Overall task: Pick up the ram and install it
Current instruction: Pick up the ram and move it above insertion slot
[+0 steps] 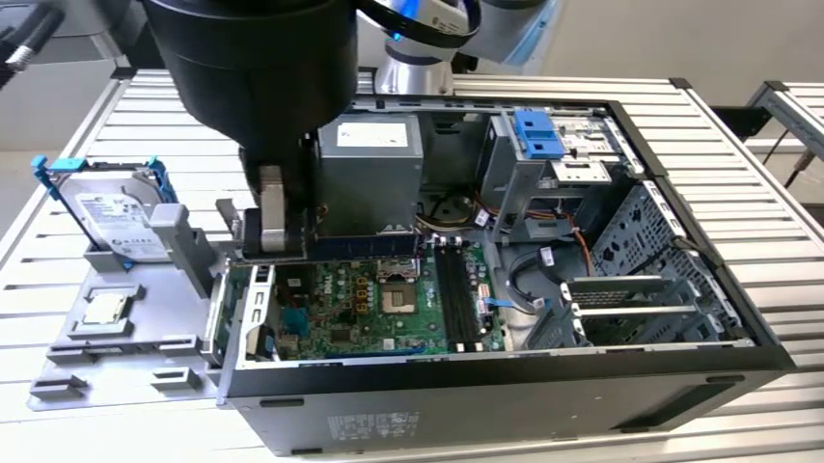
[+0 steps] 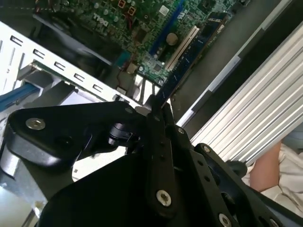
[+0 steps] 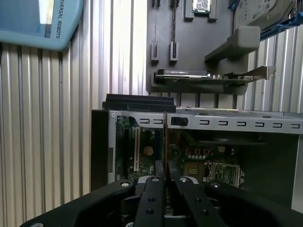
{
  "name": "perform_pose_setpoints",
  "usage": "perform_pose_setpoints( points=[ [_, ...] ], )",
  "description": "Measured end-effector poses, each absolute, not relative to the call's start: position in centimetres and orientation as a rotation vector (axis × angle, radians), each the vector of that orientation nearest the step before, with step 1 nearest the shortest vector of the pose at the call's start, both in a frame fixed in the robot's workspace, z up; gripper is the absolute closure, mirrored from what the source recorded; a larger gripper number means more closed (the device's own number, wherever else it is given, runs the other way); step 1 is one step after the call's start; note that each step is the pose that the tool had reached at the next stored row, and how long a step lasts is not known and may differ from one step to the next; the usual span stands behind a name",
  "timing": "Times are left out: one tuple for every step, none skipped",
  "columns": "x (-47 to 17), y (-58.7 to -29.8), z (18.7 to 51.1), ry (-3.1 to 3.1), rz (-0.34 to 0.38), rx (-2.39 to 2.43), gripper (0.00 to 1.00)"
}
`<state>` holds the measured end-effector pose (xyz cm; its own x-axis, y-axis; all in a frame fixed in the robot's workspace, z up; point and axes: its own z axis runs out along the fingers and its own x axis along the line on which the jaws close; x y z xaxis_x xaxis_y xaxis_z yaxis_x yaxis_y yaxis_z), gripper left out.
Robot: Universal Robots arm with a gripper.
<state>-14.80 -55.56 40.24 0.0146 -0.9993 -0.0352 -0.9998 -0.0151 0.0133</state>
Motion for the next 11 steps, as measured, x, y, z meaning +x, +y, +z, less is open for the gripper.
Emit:
perform_pose_setpoints(
  points=[
    [-14.4,-55.6,40.2,2.194,0.054,-2.227,1.0],
    [-14.1,-55.6,40.2,2.194,0.054,-2.227,1.0],
    [-13.7,-55.6,40.2,2.194,0.055,-2.227,1.0],
    [-13.3,-55.6,40.2,2.194,0.055,-2.227,1.0],
    [-13.0,-55.6,40.2,2.195,0.055,-2.227,1.0],
    [-12.6,-55.6,40.2,2.195,0.055,-2.227,1.0],
    [-12.3,-55.6,40.2,2.195,0.056,-2.227,1.0],
    [-11.9,-55.6,40.2,2.195,0.056,-2.227,1.0],
    [-11.5,-55.6,40.2,2.195,0.056,-2.228,1.0],
    [-11.2,-55.6,40.2,2.195,0.056,-2.228,1.0],
    [-10.9,-55.6,40.2,2.195,0.056,-2.228,1.0]
  ],
)
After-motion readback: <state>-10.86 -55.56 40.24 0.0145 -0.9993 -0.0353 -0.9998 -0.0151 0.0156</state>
